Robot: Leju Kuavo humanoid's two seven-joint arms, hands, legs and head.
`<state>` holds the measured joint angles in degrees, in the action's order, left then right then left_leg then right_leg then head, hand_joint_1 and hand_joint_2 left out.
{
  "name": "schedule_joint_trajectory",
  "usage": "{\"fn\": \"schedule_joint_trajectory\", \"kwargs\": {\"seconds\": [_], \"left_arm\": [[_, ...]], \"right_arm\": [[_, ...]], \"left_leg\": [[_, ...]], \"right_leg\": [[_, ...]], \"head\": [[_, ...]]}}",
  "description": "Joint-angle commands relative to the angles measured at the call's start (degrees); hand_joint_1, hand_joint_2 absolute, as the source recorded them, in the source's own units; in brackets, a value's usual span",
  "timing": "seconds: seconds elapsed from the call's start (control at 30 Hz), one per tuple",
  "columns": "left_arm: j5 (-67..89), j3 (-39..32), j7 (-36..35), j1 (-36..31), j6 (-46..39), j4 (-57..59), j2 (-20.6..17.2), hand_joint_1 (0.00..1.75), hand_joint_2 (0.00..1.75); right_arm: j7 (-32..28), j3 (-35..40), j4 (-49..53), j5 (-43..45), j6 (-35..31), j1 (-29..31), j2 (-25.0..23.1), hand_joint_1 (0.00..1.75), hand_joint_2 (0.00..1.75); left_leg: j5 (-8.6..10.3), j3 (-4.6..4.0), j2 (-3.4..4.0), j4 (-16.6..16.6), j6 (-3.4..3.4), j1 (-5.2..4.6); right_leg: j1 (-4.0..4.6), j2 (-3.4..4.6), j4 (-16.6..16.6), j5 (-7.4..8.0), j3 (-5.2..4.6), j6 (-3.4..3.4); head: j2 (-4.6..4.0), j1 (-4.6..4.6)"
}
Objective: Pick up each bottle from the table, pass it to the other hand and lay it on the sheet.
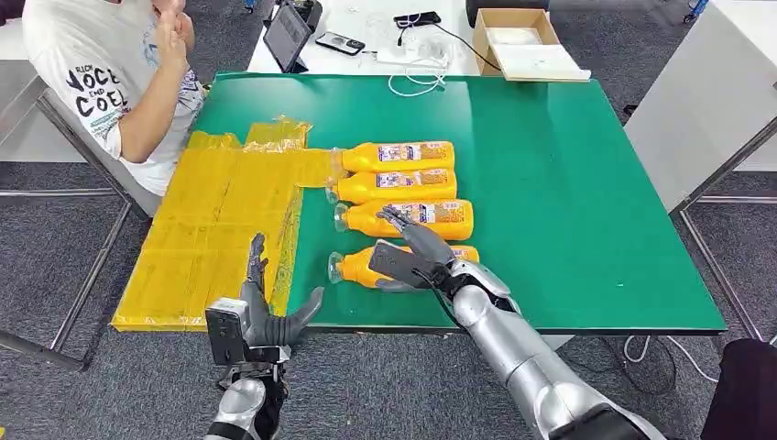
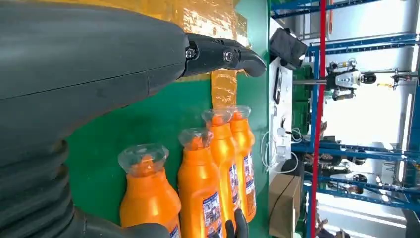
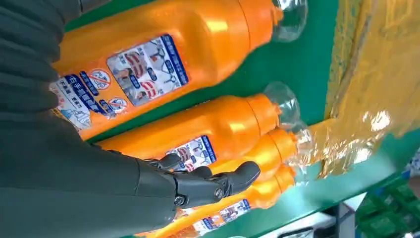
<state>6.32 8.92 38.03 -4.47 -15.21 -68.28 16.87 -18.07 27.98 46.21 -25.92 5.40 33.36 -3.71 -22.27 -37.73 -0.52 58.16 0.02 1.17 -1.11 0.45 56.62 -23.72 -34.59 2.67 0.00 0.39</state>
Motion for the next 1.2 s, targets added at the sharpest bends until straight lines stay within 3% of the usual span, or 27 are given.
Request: {"fn": "schedule_joint_trajectory", "kwargs": {"seconds": [0.03, 0.63, 1.13, 1.2], "left_arm": [[-0.5, -1.1, 0.0, -1.9, 0.1, 3.9, 0.0, 0.0, 1.75], [-0.6, -0.9, -0.8, -1.7, -0.2, 4.4, 0.0, 0.0, 1.75], [-0.2, 0.6, -1.9, -2.4, -0.4, 6.1, -0.5, 0.0, 1.75], [-0.2, 0.8, -2.0, -2.5, -0.5, 6.3, -0.6, 0.0, 1.75]], "right_arm": [[2.0, 5.6, -2.7, 0.9, -0.1, 2.0, 4.9, 0.0, 1.75], [6.6, 6.8, -9.6, -1.0, -2.2, 3.0, 8.5, 0.0, 1.75], [8.5, 8.5, -16.6, -1.6, 0.9, 4.2, 7.6, 0.0, 1.75], [8.4, 8.7, -17.1, -1.4, 0.7, 3.7, 7.1, 0.09, 1.75]], "left_leg": [[-0.03, 0.16, -0.06, 0.0, 0.06, -0.02], [-0.07, 0.25, -0.06, 0.0, 0.07, -0.04], [-0.04, 0.42, -0.02, -0.1, 0.06, -0.01], [-0.02, 0.41, -0.02, -0.1, 0.04, -0.02]], "right_leg": [[0.01, -0.12, 0.0, -0.06, 0.2, -0.08], [0.0, -0.13, 0.0, -0.08, 0.29, -0.11], [0.03, -0.12, -0.1, -0.05, 0.43, -0.13], [0.01, -0.08, -0.1, -0.02, 0.38, -0.08]], "head": [[0.0, 0.0], [0.0, 0.0], [0.0, 0.0], [0.0, 0.0]]}}
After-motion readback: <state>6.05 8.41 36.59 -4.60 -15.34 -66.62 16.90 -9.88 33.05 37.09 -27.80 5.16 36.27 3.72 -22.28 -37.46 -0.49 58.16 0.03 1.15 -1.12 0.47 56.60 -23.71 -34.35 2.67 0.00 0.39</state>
